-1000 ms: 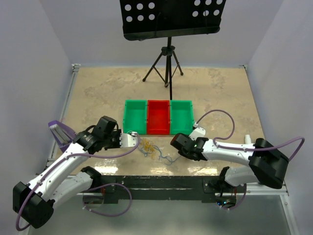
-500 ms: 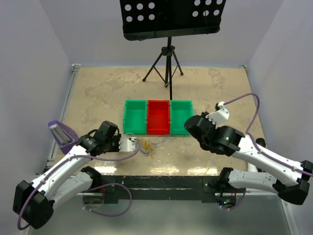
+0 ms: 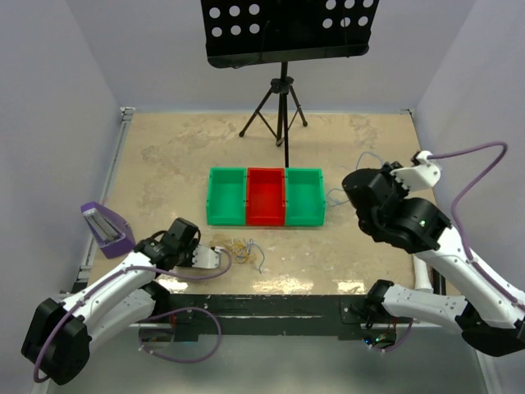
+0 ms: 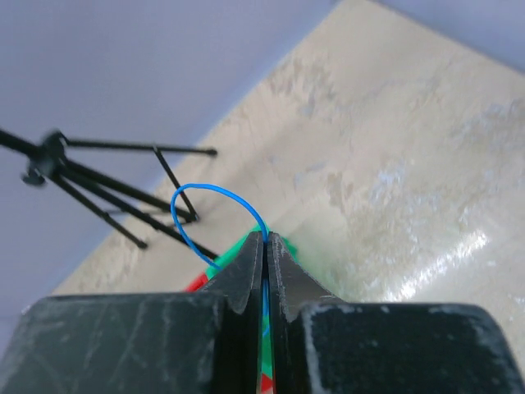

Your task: Untangle the cables

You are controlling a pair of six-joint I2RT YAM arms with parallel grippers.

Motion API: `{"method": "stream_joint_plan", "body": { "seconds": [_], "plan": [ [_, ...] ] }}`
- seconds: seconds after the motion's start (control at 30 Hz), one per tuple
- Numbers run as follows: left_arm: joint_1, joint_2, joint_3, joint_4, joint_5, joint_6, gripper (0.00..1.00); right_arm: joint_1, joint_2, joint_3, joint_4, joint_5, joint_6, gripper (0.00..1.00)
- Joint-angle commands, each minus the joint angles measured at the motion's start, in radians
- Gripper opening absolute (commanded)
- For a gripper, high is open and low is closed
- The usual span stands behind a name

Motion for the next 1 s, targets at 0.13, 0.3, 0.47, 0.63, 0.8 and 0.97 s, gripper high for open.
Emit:
{"method": "stream_joint_plan", "body": {
  "seconds": [0.13,0.3,0.47,0.63,0.8,0.97],
  "plan": [
    [0.004,0.032,0.009,0.036,-0.033,0.003,0.00,-0.035,-0.003,0.184,0.125,0.134,-0.294,0.00],
    [0.004,0.029,0.137,-0.001,0.093,-0.066,0.00,-0.035,-0.004,0.122,0.396,0.001,-0.488,0.00],
    [0.006,0.015,0.264,0.008,0.245,-0.166,0.00,-0.033,0.057,0.188,0.495,-0.117,-0.588,0.00],
    [0.004,-0.017,0.332,0.029,0.407,-0.264,0.00,-0.035,0.118,0.242,0.544,-0.220,-0.622,0.00],
    [0.004,-0.057,0.321,0.040,0.434,-0.289,0.00,-0.035,0.158,0.228,0.572,-0.269,-0.610,0.00],
    [0.004,-0.067,0.296,0.030,0.417,-0.280,0.00,-0.035,0.187,0.168,0.604,-0.280,-0.601,0.00]
  ]
}}
